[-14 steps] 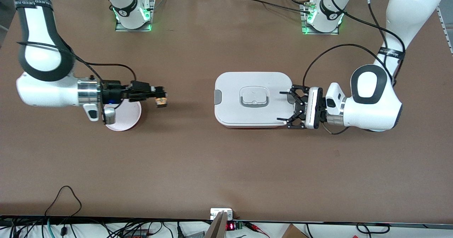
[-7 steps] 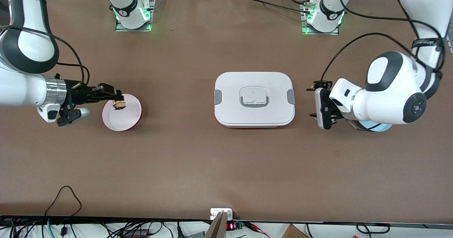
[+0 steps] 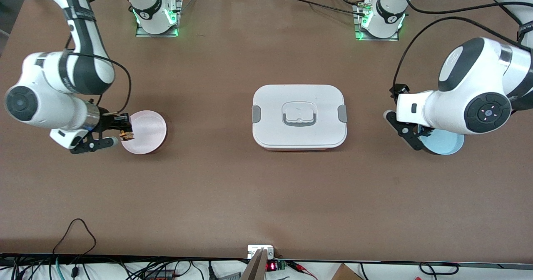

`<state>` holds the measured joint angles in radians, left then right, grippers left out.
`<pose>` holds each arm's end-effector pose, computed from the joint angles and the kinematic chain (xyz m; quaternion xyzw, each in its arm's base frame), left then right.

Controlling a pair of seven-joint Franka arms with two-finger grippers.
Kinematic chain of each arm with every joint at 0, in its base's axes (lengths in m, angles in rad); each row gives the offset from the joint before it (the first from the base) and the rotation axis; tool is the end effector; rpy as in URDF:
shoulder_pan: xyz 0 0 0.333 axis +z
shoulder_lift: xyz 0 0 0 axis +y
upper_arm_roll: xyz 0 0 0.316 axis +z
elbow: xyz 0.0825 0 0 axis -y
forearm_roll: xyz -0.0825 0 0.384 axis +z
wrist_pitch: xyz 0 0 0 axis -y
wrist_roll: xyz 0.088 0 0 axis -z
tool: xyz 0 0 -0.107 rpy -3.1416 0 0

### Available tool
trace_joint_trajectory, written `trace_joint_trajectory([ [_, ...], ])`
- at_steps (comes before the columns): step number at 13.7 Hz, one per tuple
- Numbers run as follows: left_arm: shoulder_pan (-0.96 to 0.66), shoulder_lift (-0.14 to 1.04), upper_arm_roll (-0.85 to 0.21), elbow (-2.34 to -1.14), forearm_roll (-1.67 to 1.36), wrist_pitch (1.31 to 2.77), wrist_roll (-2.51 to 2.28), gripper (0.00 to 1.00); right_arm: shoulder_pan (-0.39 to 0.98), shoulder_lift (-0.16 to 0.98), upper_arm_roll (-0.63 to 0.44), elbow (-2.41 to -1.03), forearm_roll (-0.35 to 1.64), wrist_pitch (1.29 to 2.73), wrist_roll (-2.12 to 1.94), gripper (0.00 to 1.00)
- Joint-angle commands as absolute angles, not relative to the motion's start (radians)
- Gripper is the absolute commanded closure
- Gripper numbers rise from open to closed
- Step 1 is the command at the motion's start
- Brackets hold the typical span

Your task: Transfer orange switch to right arm and place

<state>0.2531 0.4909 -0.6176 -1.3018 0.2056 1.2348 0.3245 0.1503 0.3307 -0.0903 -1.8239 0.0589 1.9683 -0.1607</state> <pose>0.6141 -0.1243 0.4713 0.9163 -0.3229 -0.2343 0.0341 0.6117 0.0438 0.3416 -0.9910 -0.0969 0.0915 0.0158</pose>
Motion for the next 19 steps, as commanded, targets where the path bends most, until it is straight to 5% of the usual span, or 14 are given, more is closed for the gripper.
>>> trace_joint_trajectory([
  [1, 0.213, 0.497, -0.601, -1.206, 0.241, 1.103, 0.074, 0.0, 0.161, 0.311, -0.087, -1.972, 0.037, 2.136, -0.101, 1.0],
  [3, 0.23, 0.497, -0.586, -1.174, 0.241, 1.115, 0.061, 0.0, 0.17, 0.324, -0.087, -2.07, 0.038, 2.282, -0.078, 1.0],
  [6, 0.074, 0.369, -0.291, -1.248, 0.189, 1.239, 0.0, 0.0, 0.169, 0.386, -0.087, -2.123, 0.04, 2.416, -0.075, 1.0],
  [8, -0.033, 0.187, -0.076, -1.473, 0.096, 1.415, -0.043, 0.0, 0.17, 0.399, -0.086, -2.135, 0.043, 2.424, -0.075, 1.0],
  [10, -0.046, -0.027, 0.015, -1.78, 0.005, 1.695, -0.031, 0.0, 0.17, 0.4, -0.087, -2.143, 0.043, 2.424, -0.077, 0.98],
  [11, -0.037, -0.049, 0.015, -1.807, 0.008, 1.744, -0.012, 0.0, 0.169, 0.4, -0.086, -2.138, 0.043, 2.421, -0.078, 0.91],
  [12, -0.032, -0.049, 0.009, -1.801, 0.02, 1.755, 0.006, 0.0, 0.169, 0.4, -0.086, -2.132, 0.043, 2.416, -0.077, 0.58],
  [13, -0.022, -0.052, -0.003, -1.801, 0.035, 1.756, 0.002, 0.0, 0.166, 0.388, -0.086, -2.114, 0.051, 2.411, -0.083, 0.03],
  [19, -0.015, -0.031, -0.011, -1.753, 0.026, 1.694, -0.027, 0.0, 0.189, 0.246, -0.075, -1.814, 0.038, 1.946, -0.04, 0.0],
])
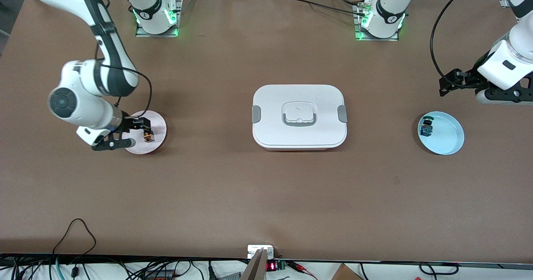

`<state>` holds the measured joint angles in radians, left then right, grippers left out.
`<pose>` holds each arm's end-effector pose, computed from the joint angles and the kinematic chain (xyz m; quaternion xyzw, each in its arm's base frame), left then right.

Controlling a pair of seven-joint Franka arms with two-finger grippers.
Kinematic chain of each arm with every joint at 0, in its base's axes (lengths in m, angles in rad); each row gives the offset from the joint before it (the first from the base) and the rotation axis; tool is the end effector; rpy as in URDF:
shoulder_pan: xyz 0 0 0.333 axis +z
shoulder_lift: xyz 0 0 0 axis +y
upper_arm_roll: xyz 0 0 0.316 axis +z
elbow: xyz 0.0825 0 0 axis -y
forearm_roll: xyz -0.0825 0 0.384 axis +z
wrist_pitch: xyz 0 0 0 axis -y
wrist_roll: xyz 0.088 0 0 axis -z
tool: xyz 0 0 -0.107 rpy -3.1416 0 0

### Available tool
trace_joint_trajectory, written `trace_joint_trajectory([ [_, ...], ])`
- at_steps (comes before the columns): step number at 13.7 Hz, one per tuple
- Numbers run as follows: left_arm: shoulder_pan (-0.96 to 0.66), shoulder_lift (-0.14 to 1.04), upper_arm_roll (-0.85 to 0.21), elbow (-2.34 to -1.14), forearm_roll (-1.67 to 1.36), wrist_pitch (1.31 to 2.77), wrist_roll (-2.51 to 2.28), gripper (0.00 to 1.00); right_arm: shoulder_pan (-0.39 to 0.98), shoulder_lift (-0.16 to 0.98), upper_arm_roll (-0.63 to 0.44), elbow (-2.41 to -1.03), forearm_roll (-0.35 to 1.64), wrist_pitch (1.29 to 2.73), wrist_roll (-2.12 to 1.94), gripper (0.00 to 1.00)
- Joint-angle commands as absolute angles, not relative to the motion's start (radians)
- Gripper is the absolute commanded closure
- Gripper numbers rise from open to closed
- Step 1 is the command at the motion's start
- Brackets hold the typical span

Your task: Transfer orange switch to right arm and place

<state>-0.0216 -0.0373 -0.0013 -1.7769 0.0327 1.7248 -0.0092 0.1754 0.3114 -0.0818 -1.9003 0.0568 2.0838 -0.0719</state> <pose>0.5494 -0.0096 0.5604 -0.9998 0.0095 0.0071 0.0163 0.6030 0.0617 0.3283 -0.9956 -0.0682 0.0633 0.0105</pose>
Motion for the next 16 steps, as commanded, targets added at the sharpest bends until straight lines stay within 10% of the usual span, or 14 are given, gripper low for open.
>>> trace_joint_trajectory([
  [1, -0.017, -0.031, -0.011, -1.753, 0.026, 1.692, -0.049, 0.0, 0.189, 0.221, -0.075, -1.771, 0.032, 1.884, -0.04, 0.0],
  [4, -0.014, -0.028, -0.009, -1.752, 0.026, 1.69, -0.055, 0.0, 0.19, 0.146, -0.071, -1.632, -0.008, 1.67, -0.035, 0.0],
  [16, -0.028, -0.025, -0.012, -1.717, 0.025, 1.632, -0.063, 0.0, 0.184, 0.086, -0.091, -1.572, 0.008, 1.583, -0.06, 0.0],
])
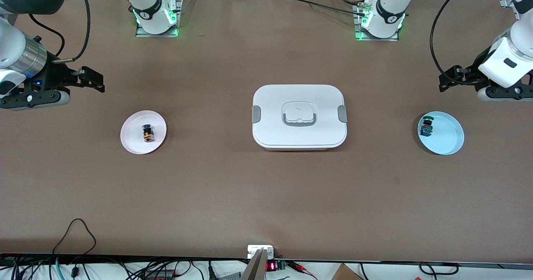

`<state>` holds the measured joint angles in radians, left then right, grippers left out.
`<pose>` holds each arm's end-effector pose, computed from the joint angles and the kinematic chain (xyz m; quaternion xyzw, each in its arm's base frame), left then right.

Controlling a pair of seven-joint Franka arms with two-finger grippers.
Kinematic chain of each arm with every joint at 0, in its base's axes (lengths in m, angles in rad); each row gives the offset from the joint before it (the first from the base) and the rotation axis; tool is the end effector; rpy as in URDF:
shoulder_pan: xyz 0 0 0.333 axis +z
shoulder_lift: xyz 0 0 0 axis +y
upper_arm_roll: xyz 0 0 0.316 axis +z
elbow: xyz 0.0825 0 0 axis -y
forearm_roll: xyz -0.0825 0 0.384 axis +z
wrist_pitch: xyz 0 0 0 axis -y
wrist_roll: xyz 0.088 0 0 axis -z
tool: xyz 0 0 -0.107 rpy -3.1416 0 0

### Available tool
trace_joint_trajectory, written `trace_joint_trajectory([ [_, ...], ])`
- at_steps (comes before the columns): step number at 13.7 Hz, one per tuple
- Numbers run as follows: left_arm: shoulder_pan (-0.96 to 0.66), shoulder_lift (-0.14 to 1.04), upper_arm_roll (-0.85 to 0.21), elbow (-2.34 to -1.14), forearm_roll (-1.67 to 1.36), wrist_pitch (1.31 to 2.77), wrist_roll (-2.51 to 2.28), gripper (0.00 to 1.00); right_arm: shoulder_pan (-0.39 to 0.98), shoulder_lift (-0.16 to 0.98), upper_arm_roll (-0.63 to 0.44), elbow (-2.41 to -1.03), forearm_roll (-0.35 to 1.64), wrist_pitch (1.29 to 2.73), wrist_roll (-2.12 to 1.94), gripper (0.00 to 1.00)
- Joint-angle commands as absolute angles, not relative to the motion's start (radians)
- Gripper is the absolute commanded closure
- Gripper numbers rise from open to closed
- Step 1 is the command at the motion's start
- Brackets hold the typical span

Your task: Transfer orange switch to right arm and place

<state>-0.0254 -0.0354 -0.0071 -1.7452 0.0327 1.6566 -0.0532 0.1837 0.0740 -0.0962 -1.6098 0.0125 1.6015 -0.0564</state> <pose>0.5450 -0.0145 0.5687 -0.9995 -0.0085 0.0259 0.0175 0.5728 0.0534 0.5670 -0.9966 -0.0714 0.0410 0.0020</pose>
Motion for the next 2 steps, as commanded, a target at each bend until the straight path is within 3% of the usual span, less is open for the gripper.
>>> trace_joint_trajectory([
  [1, -0.026, -0.026, -0.014, -1.717, 0.023, 1.629, -0.063, 0.0, 0.184, 0.09, -0.089, -1.572, 0.008, 1.583, -0.06, 0.0],
  [2, -0.028, -0.028, -0.014, -1.715, 0.025, 1.614, -0.063, 0.0, 0.184, 0.091, -0.087, -1.569, 0.009, 1.583, -0.06, 0.0],
])
